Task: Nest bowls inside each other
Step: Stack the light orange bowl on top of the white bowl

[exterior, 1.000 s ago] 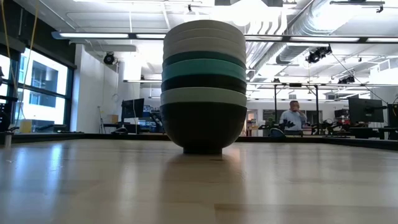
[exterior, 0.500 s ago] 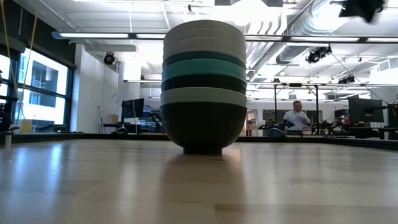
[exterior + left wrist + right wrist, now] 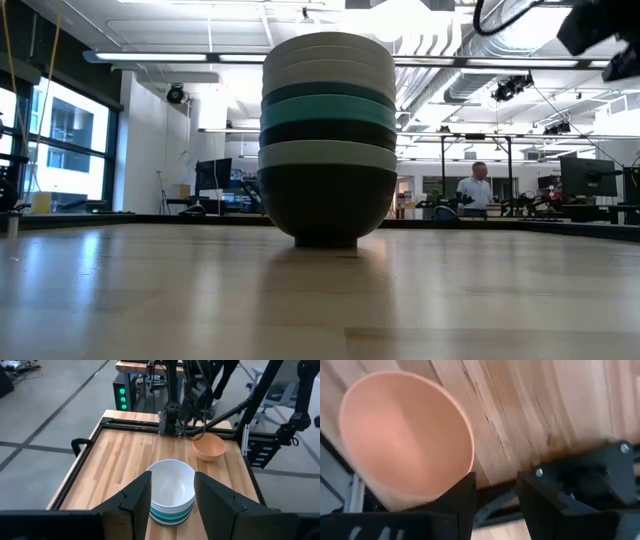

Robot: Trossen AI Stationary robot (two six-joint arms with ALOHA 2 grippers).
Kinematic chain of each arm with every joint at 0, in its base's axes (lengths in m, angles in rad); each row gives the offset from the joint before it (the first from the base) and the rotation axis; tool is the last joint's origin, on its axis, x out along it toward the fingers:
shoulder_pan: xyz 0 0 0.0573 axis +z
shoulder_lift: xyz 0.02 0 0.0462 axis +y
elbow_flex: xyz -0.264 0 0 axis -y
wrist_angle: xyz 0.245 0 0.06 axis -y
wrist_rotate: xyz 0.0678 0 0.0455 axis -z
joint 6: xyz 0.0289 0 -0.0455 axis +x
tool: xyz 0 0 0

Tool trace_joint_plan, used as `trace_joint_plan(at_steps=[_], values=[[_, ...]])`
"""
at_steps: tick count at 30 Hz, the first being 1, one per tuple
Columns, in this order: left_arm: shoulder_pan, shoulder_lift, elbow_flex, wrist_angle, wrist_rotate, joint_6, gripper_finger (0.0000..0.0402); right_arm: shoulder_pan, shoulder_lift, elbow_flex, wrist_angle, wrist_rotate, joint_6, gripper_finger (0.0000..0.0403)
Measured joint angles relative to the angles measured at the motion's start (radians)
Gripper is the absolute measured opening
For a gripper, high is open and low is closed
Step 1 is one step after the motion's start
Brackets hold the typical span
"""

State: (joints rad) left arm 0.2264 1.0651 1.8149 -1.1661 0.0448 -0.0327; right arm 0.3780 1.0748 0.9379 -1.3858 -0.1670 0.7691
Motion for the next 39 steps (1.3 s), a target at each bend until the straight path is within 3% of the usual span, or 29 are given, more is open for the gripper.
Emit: trace_joint_plan(at_steps=[12, 18, 26, 35, 39], values=[[0.000, -0.033, -0.002, 0.012, -0.005, -0.062, 0.0139, 0.068, 0.001, -0.200, 0.178, 0.029, 0.043, 0.0133], [0.000, -0.033, -0.002, 0.011, -0.007, -0.063, 0.0139, 0.070, -0.007, -0.200, 0.204, 0.005, 0.035, 0.0133], [0.000, -0.031, -0.002, 0.011, -0.008, -0.052, 0.0139, 0.057, -0.084, -0.200, 0.199, -0.104, 0.031, 0.0133], [0.000, -0.031, -0.002, 0.011, -0.008, -0.061, 0.0139, 0.014, -0.146, -0.199, 0.189, -0.093, 0.064, 0.0133], [0.000, -0.031, -0.002, 0.011, -0.008, -0.067, 0.0139, 0.015, -0.145, -0.199, 0.214, -0.041, 0.076, 0.0133]])
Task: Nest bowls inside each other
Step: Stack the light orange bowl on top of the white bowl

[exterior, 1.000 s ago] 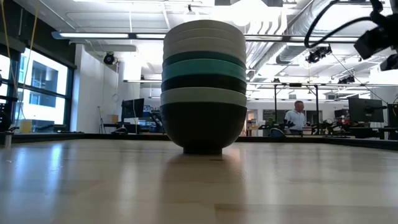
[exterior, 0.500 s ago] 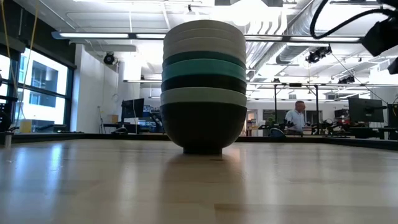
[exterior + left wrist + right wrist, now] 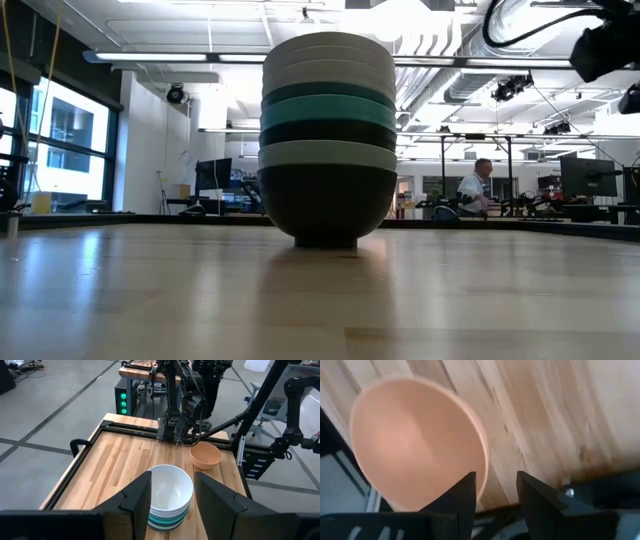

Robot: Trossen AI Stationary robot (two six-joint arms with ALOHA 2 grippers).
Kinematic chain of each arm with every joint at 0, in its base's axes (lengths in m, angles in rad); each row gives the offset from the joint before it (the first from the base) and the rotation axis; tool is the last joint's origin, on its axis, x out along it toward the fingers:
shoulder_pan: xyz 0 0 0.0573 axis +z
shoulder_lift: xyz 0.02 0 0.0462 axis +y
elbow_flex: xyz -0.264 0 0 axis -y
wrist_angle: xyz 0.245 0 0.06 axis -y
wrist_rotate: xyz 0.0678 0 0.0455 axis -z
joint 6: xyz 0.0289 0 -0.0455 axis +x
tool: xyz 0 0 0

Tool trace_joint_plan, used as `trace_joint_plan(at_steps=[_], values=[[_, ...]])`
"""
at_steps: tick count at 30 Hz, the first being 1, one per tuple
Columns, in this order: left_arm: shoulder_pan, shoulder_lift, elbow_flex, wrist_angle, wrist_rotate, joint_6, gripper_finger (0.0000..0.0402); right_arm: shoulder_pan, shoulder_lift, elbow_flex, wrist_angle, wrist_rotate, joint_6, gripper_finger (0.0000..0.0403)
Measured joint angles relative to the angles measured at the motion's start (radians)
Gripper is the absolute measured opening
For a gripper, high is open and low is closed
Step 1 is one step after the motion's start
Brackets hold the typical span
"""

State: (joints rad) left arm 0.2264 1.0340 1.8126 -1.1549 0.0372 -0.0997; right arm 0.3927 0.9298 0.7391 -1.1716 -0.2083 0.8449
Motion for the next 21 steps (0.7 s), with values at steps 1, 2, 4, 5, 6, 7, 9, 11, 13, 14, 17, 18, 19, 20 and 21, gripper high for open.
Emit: trace_joint_plan(at_steps=[1, 2, 4, 5, 6, 7, 9, 11, 13, 14, 17, 18, 19, 20, 21], values=[[0.000, 0.000, 0.000, 0.000, 0.000, -0.002, 0.0139, 0.000, 0.000, 0.000, 0.013, 0.011, 0.001, 0.0133], [0.000, 0.000, 0.000, 0.000, 0.000, -0.002, 0.0139, 0.000, 0.000, 0.000, 0.025, 0.022, 0.000, 0.0133], [0.000, 0.000, 0.000, 0.000, 0.000, -0.002, 0.0139, 0.000, 0.000, 0.000, 0.046, 0.035, -0.010, 0.0133], [0.000, 0.000, 0.000, 0.000, 0.000, -0.002, 0.0139, 0.000, 0.001, 0.000, 0.053, 0.035, -0.013, 0.0133], [0.000, 0.000, 0.000, 0.000, 0.000, -0.002, 0.0139, 0.000, 0.001, 0.000, 0.057, 0.035, -0.015, 0.0133], [0.000, 0.000, 0.000, 0.000, 0.000, -0.002, 0.0139, 0.000, 0.001, 0.000, 0.057, 0.035, -0.015, 0.0133], [0.000, 0.000, 0.000, 0.000, 0.000, -0.002, 0.0139, 0.000, 0.001, 0.000, 0.060, 0.035, -0.020, 0.0133], [0.000, 0.000, 0.000, 0.000, 0.000, -0.002, 0.0139, 0.000, 0.008, 0.000, 0.061, 0.036, -0.041, 0.0133], [0.000, 0.000, 0.000, 0.000, 0.000, -0.002, 0.0139, 0.000, 0.020, -0.001, 0.062, 0.040, -0.064, 0.0133], [0.000, 0.000, 0.000, 0.000, 0.000, -0.002, 0.0139, 0.000, 0.028, -0.001, 0.062, 0.039, -0.079, 0.0133], [0.000, 0.000, 0.000, -0.001, 0.000, -0.005, 0.0139, 0.000, 0.060, -0.002, 0.062, 0.040, -0.123, 0.0133], [0.000, 0.000, 0.000, -0.001, 0.001, -0.008, 0.0139, 0.000, 0.071, -0.002, 0.062, 0.040, -0.133, 0.0133], [0.000, 0.000, 0.000, -0.002, 0.002, -0.013, 0.0139, 0.000, 0.082, -0.002, 0.062, 0.040, -0.144, 0.0133], [0.000, 0.000, 0.000, -0.004, 0.003, -0.013, 0.0139, 0.000, 0.093, -0.002, 0.063, 0.040, -0.151, 0.0133], [0.000, 0.000, 0.000, -0.007, 0.003, -0.014, 0.0139, 0.000, 0.105, -0.002, 0.065, 0.040, -0.158, 0.0133]])
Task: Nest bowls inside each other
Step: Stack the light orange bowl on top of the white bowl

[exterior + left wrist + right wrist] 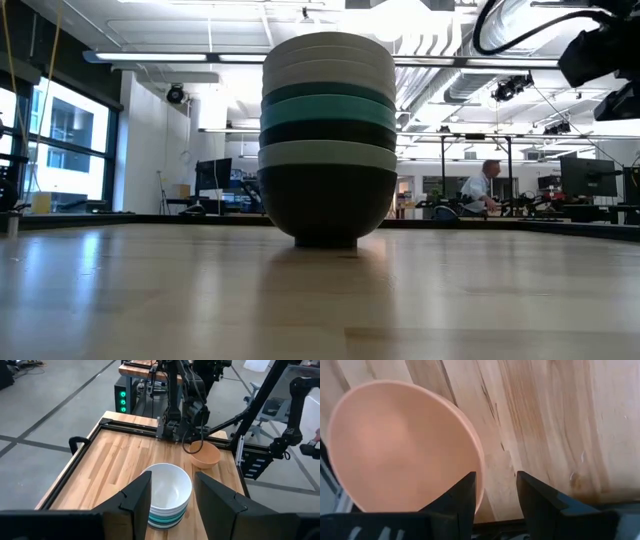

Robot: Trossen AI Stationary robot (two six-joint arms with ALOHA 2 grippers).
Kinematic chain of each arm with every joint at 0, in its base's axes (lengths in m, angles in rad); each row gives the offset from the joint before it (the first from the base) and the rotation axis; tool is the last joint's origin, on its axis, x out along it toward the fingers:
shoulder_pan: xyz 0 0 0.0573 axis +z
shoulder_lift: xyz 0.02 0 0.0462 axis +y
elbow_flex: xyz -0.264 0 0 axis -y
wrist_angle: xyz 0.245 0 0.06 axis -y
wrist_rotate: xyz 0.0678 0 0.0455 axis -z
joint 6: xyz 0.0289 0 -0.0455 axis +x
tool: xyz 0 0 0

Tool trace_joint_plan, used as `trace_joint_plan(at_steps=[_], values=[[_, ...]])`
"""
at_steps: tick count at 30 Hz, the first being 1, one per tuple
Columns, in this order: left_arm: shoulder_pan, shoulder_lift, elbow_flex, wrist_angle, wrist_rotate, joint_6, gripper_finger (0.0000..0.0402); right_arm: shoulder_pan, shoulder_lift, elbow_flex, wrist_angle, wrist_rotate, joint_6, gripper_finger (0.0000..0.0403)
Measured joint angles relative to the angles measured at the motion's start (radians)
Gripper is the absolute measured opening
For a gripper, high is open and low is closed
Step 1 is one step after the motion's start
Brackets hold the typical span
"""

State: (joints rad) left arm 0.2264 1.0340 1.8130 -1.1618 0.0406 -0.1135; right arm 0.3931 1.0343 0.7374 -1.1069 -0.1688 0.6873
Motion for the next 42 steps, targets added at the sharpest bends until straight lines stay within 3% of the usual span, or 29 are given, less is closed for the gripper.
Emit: trace_joint_plan(at_steps=[21, 35, 38, 42], values=[[0.000, 0.000, 0.000, -0.001, 0.027, -0.007, 0.0139, 0.000, 0.059, 0.000, 0.074, -0.008, -0.015, 0.0133], [0.000, 0.000, 0.000, -0.001, 0.027, -0.007, 0.0139, 0.001, 0.176, -0.001, 0.111, -0.023, -0.039, 0.0132], [0.000, 0.000, 0.000, -0.001, 0.027, -0.007, 0.0139, 0.000, 0.183, -0.001, 0.111, -0.023, -0.035, 0.0112], [0.000, 0.000, 0.000, -0.001, 0.027, -0.007, 0.0139, 0.000, 0.184, -0.001, 0.119, -0.023, -0.031, 0.0045]])
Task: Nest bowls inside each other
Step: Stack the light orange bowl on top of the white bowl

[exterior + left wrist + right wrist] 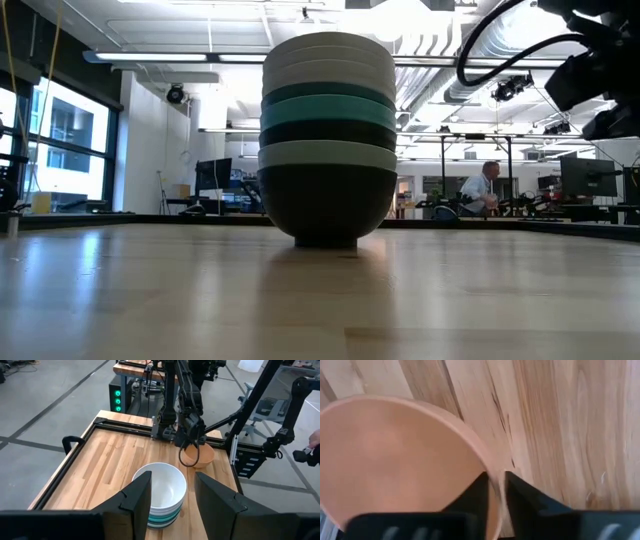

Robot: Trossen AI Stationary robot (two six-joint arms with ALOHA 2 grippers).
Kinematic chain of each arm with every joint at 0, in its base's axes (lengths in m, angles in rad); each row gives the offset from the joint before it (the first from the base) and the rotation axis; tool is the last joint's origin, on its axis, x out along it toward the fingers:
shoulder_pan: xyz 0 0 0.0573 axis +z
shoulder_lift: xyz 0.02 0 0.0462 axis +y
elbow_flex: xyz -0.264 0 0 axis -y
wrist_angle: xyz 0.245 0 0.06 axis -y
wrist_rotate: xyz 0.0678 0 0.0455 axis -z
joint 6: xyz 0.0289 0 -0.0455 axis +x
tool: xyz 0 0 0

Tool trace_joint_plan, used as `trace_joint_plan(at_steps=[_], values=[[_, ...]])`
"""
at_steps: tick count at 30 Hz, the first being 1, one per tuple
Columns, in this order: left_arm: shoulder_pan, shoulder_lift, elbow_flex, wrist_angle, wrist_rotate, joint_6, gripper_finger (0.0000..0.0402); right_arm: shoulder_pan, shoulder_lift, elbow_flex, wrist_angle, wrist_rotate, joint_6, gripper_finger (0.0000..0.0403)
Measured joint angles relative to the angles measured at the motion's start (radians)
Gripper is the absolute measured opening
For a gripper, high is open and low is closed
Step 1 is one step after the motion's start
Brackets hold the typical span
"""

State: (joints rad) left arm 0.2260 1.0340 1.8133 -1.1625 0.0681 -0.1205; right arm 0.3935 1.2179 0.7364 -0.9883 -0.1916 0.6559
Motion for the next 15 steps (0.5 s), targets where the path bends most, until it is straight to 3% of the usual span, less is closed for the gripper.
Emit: trace_joint_plan(at_steps=[3, 15], values=[[0.000, 0.000, 0.000, 0.000, 0.000, 0.000, 0.0139, 0.000, 0.000, 0.000, 0.008, -0.001, 0.005, 0.0009], [0.000, 0.000, 0.000, 0.000, 0.000, 0.000, 0.0139, 0.000, -0.001, 0.000, 0.010, -0.025, 0.108, 0.0002]])
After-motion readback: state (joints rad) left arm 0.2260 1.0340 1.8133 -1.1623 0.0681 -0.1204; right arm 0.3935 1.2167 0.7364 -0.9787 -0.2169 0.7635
